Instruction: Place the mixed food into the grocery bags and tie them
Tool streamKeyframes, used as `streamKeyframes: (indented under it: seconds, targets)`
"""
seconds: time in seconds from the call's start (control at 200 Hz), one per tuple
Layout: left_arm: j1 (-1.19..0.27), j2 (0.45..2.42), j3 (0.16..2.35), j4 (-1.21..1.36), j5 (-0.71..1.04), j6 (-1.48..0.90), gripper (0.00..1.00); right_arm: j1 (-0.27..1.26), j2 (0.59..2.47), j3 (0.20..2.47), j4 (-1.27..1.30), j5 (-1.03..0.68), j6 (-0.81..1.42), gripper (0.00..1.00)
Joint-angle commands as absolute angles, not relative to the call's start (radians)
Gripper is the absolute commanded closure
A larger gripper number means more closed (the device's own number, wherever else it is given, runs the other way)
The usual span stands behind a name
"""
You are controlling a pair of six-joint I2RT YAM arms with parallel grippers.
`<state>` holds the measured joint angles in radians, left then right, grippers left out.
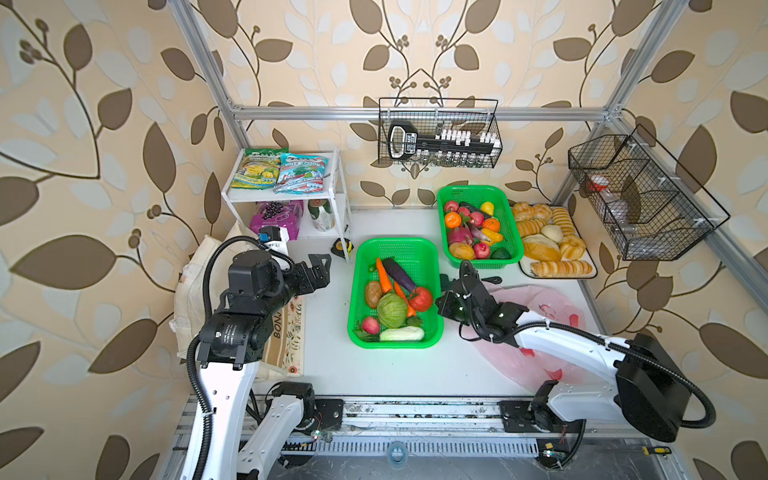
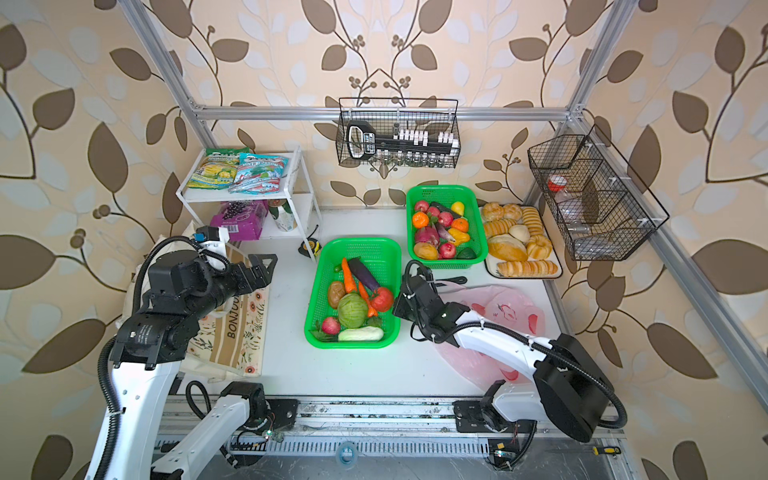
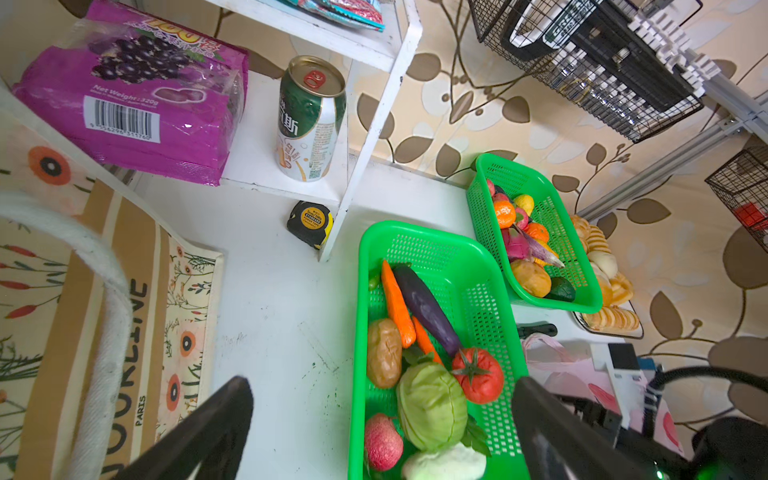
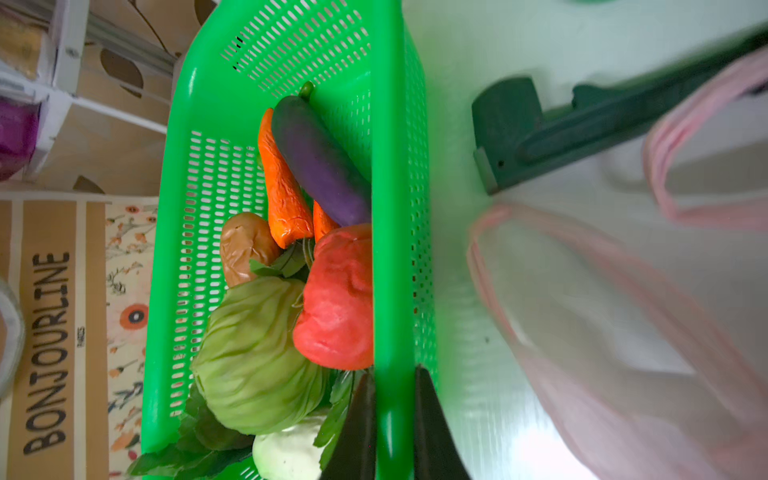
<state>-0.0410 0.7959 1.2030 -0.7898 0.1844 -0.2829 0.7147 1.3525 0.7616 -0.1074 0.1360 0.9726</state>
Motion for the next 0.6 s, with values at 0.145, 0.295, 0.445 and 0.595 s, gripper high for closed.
streamKeyframes:
  seconds: [0.145,0.295,0.445,0.595]
  targets:
    - [-0.13,0.861,1.264,-0.771,0.175,-0.193,0.01,0.586,1.61,1.064,-0.136,0.117,0.831,0.98]
    - [-0.135,0.902,1.282,-0.793,0.137,-0.168,0.01,0.525,1.804,1.313,-0.235,0.046,0.72,0.97]
    - [-0.135,0.91,1.285,-0.779,0.015,-0.136,0.01,0.474,1.955,1.515,-0.335,0.068,0.602,0.95]
    - [-0.135,0.922,1.308,-0.774,-0.104,-0.047,0.01,0.408,2.013,1.624,-0.381,0.072,0.561,0.94]
